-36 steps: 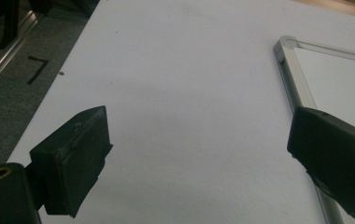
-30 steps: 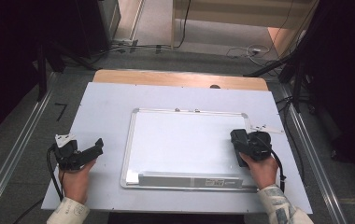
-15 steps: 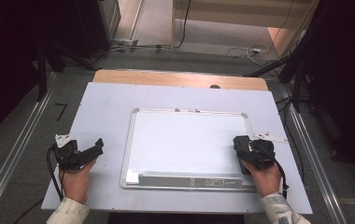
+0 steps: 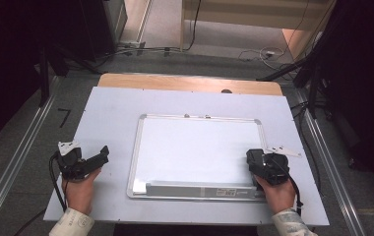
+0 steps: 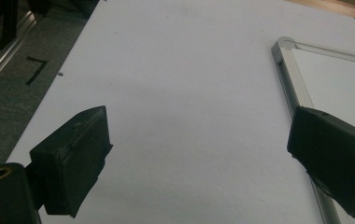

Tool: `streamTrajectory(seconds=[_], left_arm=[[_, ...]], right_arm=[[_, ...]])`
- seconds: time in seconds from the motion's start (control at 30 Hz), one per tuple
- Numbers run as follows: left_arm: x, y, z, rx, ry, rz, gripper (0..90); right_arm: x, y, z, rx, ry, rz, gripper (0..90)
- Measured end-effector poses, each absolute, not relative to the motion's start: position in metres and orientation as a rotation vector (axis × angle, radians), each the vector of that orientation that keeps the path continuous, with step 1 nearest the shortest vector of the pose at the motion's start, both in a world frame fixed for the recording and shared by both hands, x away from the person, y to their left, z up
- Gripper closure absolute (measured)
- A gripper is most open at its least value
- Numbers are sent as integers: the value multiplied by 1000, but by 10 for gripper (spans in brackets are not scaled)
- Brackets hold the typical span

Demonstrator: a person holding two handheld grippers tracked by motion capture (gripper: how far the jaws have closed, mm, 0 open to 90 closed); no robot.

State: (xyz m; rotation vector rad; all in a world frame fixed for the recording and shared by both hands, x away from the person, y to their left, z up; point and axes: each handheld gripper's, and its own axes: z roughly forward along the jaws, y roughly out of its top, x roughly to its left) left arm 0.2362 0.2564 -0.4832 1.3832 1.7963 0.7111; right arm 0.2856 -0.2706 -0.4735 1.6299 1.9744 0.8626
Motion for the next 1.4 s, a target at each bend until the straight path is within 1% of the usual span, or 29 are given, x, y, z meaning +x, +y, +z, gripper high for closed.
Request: streamTrajectory(seconds=[0.2,0.67,0.7,0.77,0.83,1.17,1.4], left_arm=[[236,256,-483,1383,1794,709,63],[236,256,-483,1388,1795,707,63],[236,256,-483,1389,1795,709,63],[236,256,-483,1387,1794,707,63],[236,256,-483,1387,1795,707,63],[236,256,-483,1387,1794,708,63],[236,256,-483,1388,1796,708,63]], right_arm=[[280,-273,-477,1652,1954,833,375],[287,-269,-487,1633,1992,769,367],[286,-269,-487,1634,1994,769,356],[286,-269,-487,1634,1999,771,307],[285,-268,-486,1624,2000,776,293],[281,-272,-477,1587,1955,814,253],[278,-274,-468,1527,1960,878,245]])
